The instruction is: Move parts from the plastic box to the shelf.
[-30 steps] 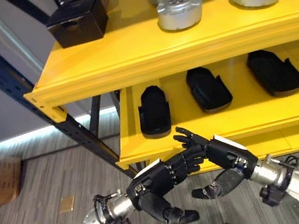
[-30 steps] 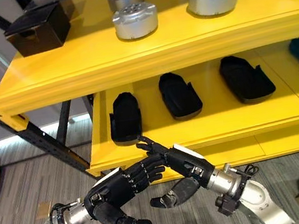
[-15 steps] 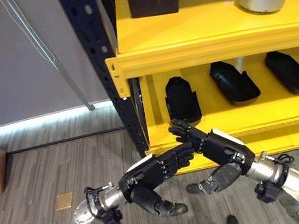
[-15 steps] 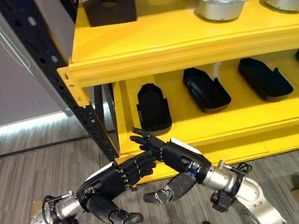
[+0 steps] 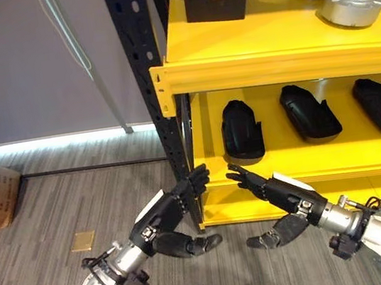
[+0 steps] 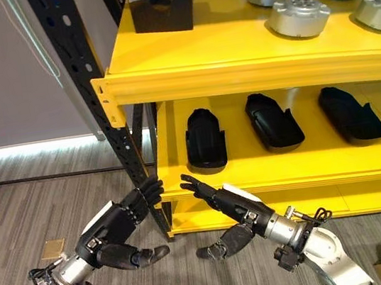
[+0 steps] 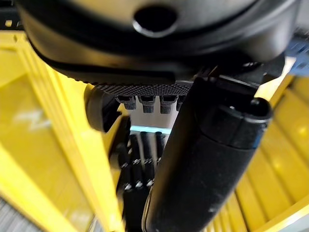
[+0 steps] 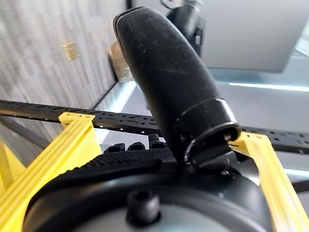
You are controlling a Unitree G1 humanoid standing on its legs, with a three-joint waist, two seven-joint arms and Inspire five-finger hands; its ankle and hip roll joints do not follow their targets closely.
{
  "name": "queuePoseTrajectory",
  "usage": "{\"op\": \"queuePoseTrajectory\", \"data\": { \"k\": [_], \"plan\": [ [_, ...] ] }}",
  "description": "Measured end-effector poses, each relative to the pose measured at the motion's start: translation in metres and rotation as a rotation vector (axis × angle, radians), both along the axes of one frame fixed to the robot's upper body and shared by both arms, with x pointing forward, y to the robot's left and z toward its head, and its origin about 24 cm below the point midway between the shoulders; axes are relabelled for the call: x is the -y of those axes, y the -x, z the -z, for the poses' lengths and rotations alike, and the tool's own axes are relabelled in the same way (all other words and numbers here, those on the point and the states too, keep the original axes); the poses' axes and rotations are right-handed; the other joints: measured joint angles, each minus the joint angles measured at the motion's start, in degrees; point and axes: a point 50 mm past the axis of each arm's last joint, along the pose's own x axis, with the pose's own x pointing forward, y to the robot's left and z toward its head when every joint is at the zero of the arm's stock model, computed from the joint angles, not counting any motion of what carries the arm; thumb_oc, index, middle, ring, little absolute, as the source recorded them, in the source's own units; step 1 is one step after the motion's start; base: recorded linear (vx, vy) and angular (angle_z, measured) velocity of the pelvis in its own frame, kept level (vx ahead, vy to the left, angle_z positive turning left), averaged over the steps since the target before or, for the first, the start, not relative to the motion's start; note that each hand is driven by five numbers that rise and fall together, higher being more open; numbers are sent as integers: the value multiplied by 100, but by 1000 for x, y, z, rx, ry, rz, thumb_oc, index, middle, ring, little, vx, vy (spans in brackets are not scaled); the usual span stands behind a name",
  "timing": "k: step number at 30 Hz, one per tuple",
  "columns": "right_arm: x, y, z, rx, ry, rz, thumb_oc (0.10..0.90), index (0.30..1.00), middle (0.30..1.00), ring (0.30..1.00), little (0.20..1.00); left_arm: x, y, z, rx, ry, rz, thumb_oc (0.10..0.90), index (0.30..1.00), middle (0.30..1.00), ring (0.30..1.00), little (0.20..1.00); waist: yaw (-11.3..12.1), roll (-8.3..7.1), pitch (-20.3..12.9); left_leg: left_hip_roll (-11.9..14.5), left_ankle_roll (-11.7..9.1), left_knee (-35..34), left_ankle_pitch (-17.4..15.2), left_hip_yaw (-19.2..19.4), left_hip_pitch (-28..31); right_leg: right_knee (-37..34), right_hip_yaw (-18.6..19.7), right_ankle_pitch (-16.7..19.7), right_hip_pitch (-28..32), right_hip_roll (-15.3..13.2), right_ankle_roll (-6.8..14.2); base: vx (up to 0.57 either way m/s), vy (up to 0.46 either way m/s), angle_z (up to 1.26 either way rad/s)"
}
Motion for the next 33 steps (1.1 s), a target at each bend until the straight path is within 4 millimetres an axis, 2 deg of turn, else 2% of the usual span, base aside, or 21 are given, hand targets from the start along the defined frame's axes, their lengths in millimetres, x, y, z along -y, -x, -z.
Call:
{"op": "queuePoseTrajectory", "data": {
  "k": [3, 6, 12, 15, 20, 26, 29, 30, 33],
  "plan": [
    [-1, 0, 6, 25, 97, 27, 900, 1000, 1000, 1000, 1000, -3, 2, -2, 29, 49, -70, 900, 1000, 1000, 1000, 1000, 47, -11, -3, -5, -12, 0, 9, -22, 9, -1, -26, 0, 22, -6, 0, 66, -40, 4],
    [7, -2, 11, 57, 233, 77, 900, 1000, 1000, 1000, 1000, -10, 0, -7, 68, 81, -172, 900, 1000, 1000, 1000, 1000, 59, -13, -2, -10, -22, 0, 36, -93, 13, -1, -106, 0, 60, 1, 0, 37, -30, 11],
    [14, -2, 13, 98, 331, 119, 900, 1000, 1000, 1000, 1000, -21, -1, -11, 106, 158, -326, 900, 1000, 1000, 1000, 1000, 162, -63, -1, 5, -25, 0, 13, -124, -13, -1, -129, 4, 54, 27, -8, 45, -49, 5],
    [20, -8, 17, 110, 386, 164, 900, 1000, 1000, 1000, 1000, -20, 0, -11, 103, 150, -308, 900, 1000, 1000, 1000, 1000, 217, -137, 1, 0, -23, 0, 77, -167, -50, -1, -203, 2, 57, 27, -8, 48, -46, 10],
    [32, -13, 25, 118, 470, 229, 900, 1000, 1000, 1000, 1000, -21, 0, -10, 96, 135, -301, 900, 1000, 1000, 1000, 1000, 207, -145, 1, -5, -17, 0, 85, -163, -47, -1, -198, 2, 56, 21, -8, 13, -13, 0],
    [33, -14, 26, 146, 521, 236, 900, 1000, 1000, 1000, 1000, -23, -1, -10, 83, 128, -322, 900, 1000, 1000, 1000, 1000, 211, -140, 2, 0, -22, 1, 88, -175, -45, -2, -199, 1, 56, 26, -9, 25, -42, 0],
    [38, -21, 33, 144, 588, 240, 900, 1000, 1000, 1000, 1000, -22, -1, -9, 76, 125, -316, 900, 1000, 1000, 1000, 1000, 266, -123, 4, -2, -25, 1, 88, -178, -46, -2, -204, 1, 57, 24, -9, 39, -52, 1],
    [36, -24, 39, 138, 621, 224, 900, 1000, 1000, 1000, 1000, -21, -2, -10, 78, 124, -311, 900, 1000, 1000, 1000, 1000, 345, -108, 7, 2, -28, 1, 91, -193, -45, -3, -217, 0, 58, 28, -11, 48, -53, 2],
    [33, -28, 47, 126, 666, 196, 900, 1000, 1000, 1000, 1000, -20, -3, -9, 74, 96, -304, 900, 1000, 1000, 1000, 1000, 370, -93, 13, -5, -34, 2, 96, -254, -49, -3, -258, -7, 81, 31, -18, 33, -44, 9]
  ]
}}
